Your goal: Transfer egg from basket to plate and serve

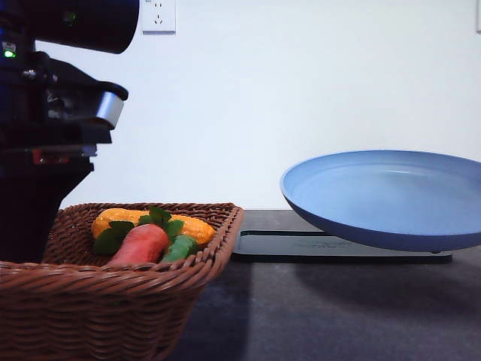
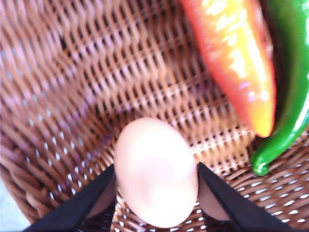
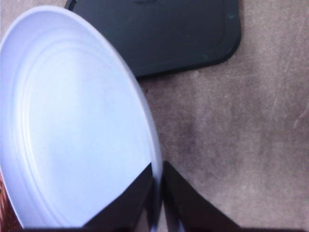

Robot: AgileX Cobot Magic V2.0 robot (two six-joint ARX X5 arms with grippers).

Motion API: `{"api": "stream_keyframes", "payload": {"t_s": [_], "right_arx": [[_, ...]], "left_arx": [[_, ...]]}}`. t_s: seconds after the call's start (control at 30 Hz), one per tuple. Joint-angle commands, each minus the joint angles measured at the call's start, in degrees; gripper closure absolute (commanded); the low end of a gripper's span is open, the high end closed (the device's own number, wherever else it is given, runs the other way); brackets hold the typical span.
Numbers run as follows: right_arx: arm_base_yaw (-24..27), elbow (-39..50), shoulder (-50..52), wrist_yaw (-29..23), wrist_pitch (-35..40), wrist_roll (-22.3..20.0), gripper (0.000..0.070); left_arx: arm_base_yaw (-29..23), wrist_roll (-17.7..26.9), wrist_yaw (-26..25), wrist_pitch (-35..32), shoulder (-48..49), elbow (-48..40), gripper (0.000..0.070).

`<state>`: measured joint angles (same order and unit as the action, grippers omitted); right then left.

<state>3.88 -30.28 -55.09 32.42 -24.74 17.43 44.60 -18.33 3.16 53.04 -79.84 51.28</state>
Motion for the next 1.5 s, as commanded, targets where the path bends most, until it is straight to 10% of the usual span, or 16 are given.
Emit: {"api": "stream_keyframes", "payload": {"t_s": [0.0, 0.53, 0.93, 1.47], "right_arx": [[0.1, -1.0, -0.2, 0.7, 0.8, 0.6, 0.0700], [-2.9, -1.0, -0.2, 5.3, 0.7, 3.2, 0.0700], [-13.0, -1.0, -0.3, 5.1, 1.6, 6.1, 0.0700], [-14.2, -1.0, -0.3, 5.1, 1.5, 6.5, 0.0700]], "left_arx": [[0.6, 1.4, -0.1, -0.2, -0.7, 2.6, 0.0587], [4.6, 5.4, -0.2, -3.6, -0.5, 25.0, 0.0586], [13.5, 8.9, -0.3, -11.2, -4.8, 25.3, 0.0586], [14.6, 10.4, -0.3, -10.8, -12.9, 25.3, 0.0564]]}}
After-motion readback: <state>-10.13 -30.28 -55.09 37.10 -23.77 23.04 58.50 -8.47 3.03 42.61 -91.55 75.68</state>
